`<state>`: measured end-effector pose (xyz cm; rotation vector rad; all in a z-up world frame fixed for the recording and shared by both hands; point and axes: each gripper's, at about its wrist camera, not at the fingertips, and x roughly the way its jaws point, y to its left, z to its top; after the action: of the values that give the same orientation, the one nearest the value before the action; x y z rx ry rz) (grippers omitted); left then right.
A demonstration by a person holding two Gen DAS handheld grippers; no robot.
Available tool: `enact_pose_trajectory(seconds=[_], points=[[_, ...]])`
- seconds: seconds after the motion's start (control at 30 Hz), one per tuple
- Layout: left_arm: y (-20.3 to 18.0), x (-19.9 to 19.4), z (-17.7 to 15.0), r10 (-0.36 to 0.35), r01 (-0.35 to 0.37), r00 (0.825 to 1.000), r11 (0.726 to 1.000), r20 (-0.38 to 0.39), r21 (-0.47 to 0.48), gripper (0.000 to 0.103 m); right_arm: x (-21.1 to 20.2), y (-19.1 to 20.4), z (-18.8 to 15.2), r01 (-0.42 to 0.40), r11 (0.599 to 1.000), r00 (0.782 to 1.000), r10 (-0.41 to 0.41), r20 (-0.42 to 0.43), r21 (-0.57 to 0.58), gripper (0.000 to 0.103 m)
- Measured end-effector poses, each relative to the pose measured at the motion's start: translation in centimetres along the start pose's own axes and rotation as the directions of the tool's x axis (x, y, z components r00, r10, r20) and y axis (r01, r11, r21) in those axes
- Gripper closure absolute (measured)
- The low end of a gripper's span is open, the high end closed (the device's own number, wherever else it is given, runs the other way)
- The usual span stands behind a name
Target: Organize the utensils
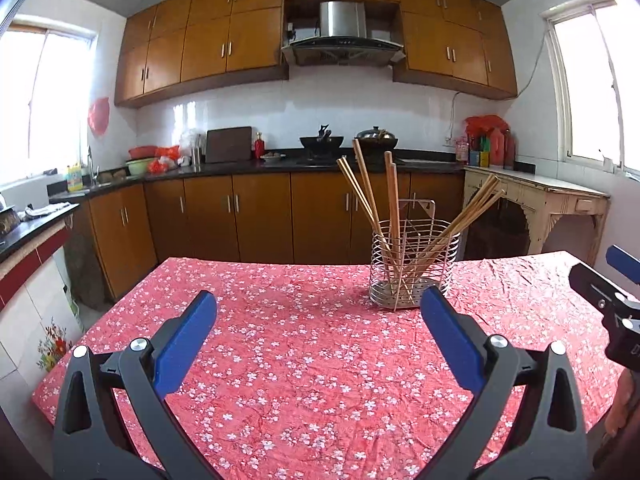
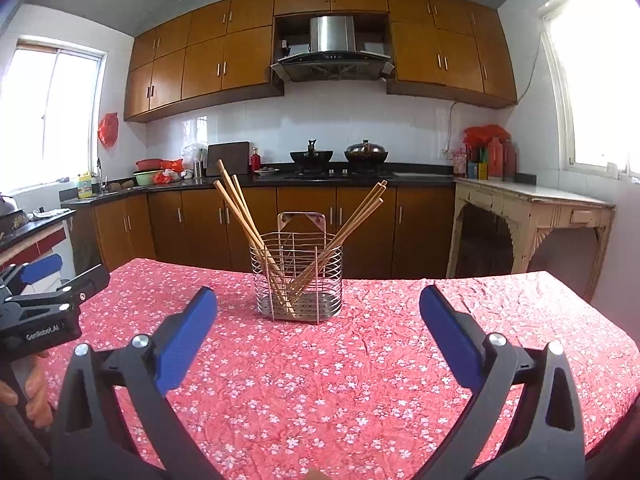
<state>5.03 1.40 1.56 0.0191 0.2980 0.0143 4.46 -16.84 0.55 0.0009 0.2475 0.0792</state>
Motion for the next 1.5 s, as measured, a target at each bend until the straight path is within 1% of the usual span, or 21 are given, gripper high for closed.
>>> enact_pose_trajectory(seconds=[0.17, 0.3, 0.47, 0.6, 1.5], points=[[-0.4, 0.0, -0.5, -0.01, 0.01, 1.0, 1.0, 0.022, 0.016, 0.002, -0.1, 0.2, -0.8, 0.027, 1.0, 0.999, -0.027, 0.025, -0.009, 0.004], [-0.5, 0.3, -0.9, -0.013, 0.013, 1.0, 1.0, 0.021, 0.012, 0.002, 0.0, 0.2, -1.5, 0.042, 0.999, 0.998, -0.041, 0.036, -0.011, 0.004], [-0.7, 0.7, -1.3, 0.001, -0.001, 1.0, 1.0, 0.01, 0.011, 0.002, 0.3, 0.4, -1.8, 0.037, 0.999, 0.999, -0.037, 0.04, -0.017, 0.004], [-0.5, 0.8, -1.5, -0.002, 0.002, 1.0, 1.0, 0.005, -0.001, 0.002, 0.3, 0.5, -2.0, 0.038, 0.999, 0.998, -0.037, 0.047, -0.027, 0.004], [-1.1, 0.5, -1.8, -0.016, 0.016, 1.0, 1.0, 0.005, -0.002, 0.002, 0.6, -0.4, -2.6, 0.033, 0.999, 0.999, -0.034, 0.028, 0.016, 0.004]])
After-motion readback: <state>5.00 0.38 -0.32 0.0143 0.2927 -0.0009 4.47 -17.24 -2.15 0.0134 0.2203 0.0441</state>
